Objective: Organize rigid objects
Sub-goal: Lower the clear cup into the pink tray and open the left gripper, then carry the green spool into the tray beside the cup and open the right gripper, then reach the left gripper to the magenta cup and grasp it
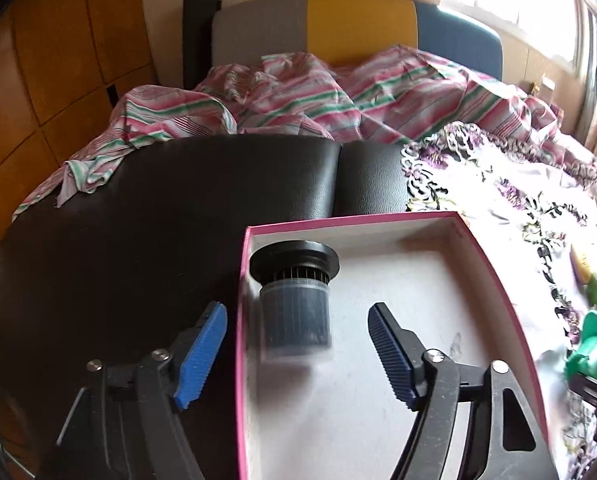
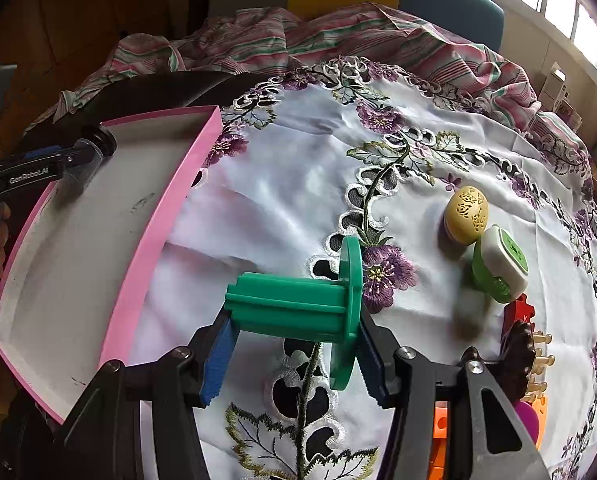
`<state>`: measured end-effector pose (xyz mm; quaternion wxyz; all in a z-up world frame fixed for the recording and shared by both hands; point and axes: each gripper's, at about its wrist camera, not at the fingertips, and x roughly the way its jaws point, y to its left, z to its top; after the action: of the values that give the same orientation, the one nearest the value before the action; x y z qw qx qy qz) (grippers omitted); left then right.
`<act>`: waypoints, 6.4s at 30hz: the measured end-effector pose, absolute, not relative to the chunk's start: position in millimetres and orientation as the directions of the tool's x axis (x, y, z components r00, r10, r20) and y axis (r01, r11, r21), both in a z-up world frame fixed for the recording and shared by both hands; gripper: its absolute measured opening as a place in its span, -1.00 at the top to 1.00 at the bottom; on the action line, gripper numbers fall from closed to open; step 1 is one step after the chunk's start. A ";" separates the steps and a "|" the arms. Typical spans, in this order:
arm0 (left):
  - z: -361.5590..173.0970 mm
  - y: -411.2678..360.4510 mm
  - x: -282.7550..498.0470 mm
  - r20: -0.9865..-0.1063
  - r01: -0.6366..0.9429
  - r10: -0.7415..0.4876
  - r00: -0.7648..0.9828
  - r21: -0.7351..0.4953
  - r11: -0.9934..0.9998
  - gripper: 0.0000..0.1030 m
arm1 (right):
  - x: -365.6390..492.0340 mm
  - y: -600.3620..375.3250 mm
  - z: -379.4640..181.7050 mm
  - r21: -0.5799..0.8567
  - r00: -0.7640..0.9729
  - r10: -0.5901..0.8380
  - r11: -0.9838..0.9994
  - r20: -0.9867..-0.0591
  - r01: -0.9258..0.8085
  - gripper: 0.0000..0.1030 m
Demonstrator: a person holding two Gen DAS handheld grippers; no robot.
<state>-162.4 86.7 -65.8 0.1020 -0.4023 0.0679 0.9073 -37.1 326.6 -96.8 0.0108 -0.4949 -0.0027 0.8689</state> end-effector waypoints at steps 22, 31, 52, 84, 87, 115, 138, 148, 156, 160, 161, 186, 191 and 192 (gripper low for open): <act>-28.9 38.6 -34.8 -0.704 -0.273 0.248 -0.665 -0.080 -0.959 -0.59 | -36.7 319.7 -100.7 -0.031 -0.509 0.032 -0.999 -0.860 -0.011 -0.08; -27.5 29.5 -10.9 -0.700 -0.278 0.248 -0.670 -0.073 -0.958 -0.63 | -36.5 311.9 -86.6 -0.010 -0.553 0.017 -1.000 -0.833 -0.016 -0.08; -10.1 -31.2 -9.6 -0.680 -0.101 0.134 -0.720 -0.089 -0.991 -0.71 | -76.8 176.6 -54.4 0.104 -0.590 -0.215 -0.971 -0.778 0.217 -0.08; -16.9 -95.8 -16.7 -0.687 0.172 -0.128 -0.715 0.005 -0.985 -0.75 | -135.9 107.1 -99.7 0.082 -0.496 -0.165 -0.979 -0.852 0.185 -0.07; -18.8 -96.1 -15.6 -0.690 0.174 -0.131 -0.712 0.007 -0.985 -0.75 | -137.2 108.9 -99.0 0.109 -0.496 -0.187 -0.977 -0.848 0.182 -0.06; -12.3 -11.1 -12.4 -0.676 -0.094 0.053 -0.735 0.024 -0.995 -0.76 | -71.1 210.5 -41.8 0.095 -0.610 -0.132 -0.991 -0.781 0.093 -0.44; -6.2 120.0 -8.1 -0.663 -0.417 0.252 -0.705 0.101 -0.903 -0.76 | 39.5 432.8 -17.8 0.099 -0.637 0.179 -0.922 -0.750 -0.375 -0.44; -8.4 167.7 -3.4 -0.677 -0.512 0.309 -0.668 0.118 -0.851 -0.76 | 79.8 492.6 -27.5 0.211 -0.633 0.220 -0.820 -0.742 -0.532 -0.44; -22.3 208.6 -4.7 -0.718 -0.589 0.378 -0.585 0.055 -0.806 -0.76 | 110.9 529.9 -37.2 0.391 -0.675 0.238 -0.663 -0.699 -0.639 -0.44; -38.0 239.0 -7.2 -0.773 -0.640 0.442 -0.455 -0.061 -0.766 -0.75 | 121.8 541.3 -38.6 0.442 -0.686 0.250 -0.606 -0.684 -0.662 -0.44; -42.8 248.8 -5.8 -0.784 -0.657 0.455 -0.422 -0.082 -0.749 -0.75 | 122.5 542.5 -39.3 0.448 -0.686 0.247 -0.601 -0.684 -0.662 -0.44; -82.1 404.9 23.1 -0.798 -0.895 0.578 -0.171 -0.119 -0.430 -0.81 | 122.1 549.0 -47.4 0.504 -0.706 0.199 -0.571 -0.680 -0.647 -0.45; -93.3 407.5 15.1 -0.789 -0.881 0.606 -0.097 -0.215 -0.421 -0.10 | 121.7 550.7 -48.6 0.505 -0.703 0.196 -0.568 -0.683 -0.649 -0.45; -92.3 403.8 14.7 -0.784 -0.878 0.613 -0.093 -0.226 -0.422 -0.10 | 121.3 550.2 -48.3 0.502 -0.702 0.197 -0.571 -0.684 -0.649 -0.45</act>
<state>14.7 403.8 -92.3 0.5156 -0.4332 0.1529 0.7233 121.3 550.2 -48.3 0.2527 -0.2915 0.3880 0.8370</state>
